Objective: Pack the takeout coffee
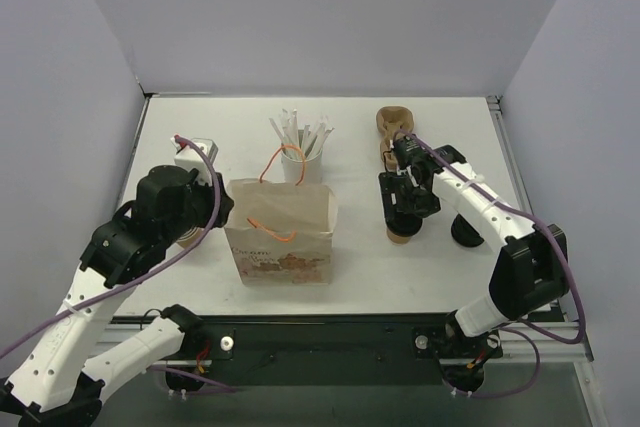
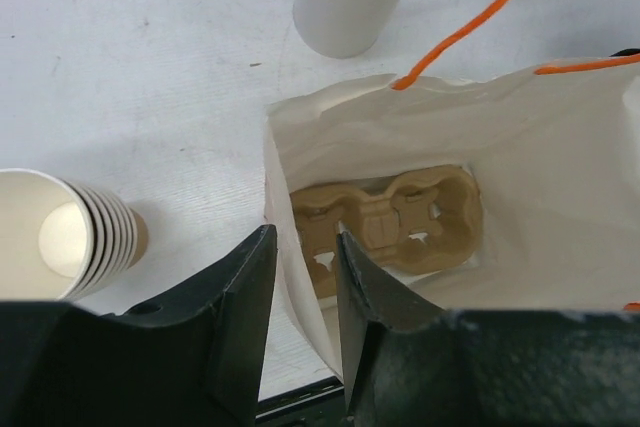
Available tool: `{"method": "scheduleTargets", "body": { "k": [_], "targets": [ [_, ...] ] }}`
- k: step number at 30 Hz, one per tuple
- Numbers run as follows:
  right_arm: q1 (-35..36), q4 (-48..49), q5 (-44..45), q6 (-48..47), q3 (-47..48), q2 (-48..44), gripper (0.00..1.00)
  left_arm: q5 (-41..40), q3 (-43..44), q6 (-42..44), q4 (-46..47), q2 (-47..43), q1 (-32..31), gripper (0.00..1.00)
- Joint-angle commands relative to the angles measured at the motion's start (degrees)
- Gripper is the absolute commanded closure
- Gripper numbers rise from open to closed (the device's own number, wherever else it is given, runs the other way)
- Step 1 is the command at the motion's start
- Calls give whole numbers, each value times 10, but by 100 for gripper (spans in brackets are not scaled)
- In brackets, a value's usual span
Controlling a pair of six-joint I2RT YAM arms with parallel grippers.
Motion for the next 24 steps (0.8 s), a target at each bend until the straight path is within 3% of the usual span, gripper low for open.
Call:
{"method": "scheduleTargets", "body": {
  "k": [1,15,21,22,24],
  "targets": [
    [0,-37,17,-13,20,-32,36,-46,51,24,-53,7,1,59],
    [-7,-47,16,-15,28,-64,38,-20,32,25,-53,18,1,56],
    [-5,-81,10,-13,128,-102,41,-10,18,17,-2,31,1,57],
    [-2,-83,4,-17,146,-106,42,-7,17,17,2,34,1,59],
    [6,-84,-22,-23,202,-119,42,8,13,21,18,39,1,74]
  ]
}}
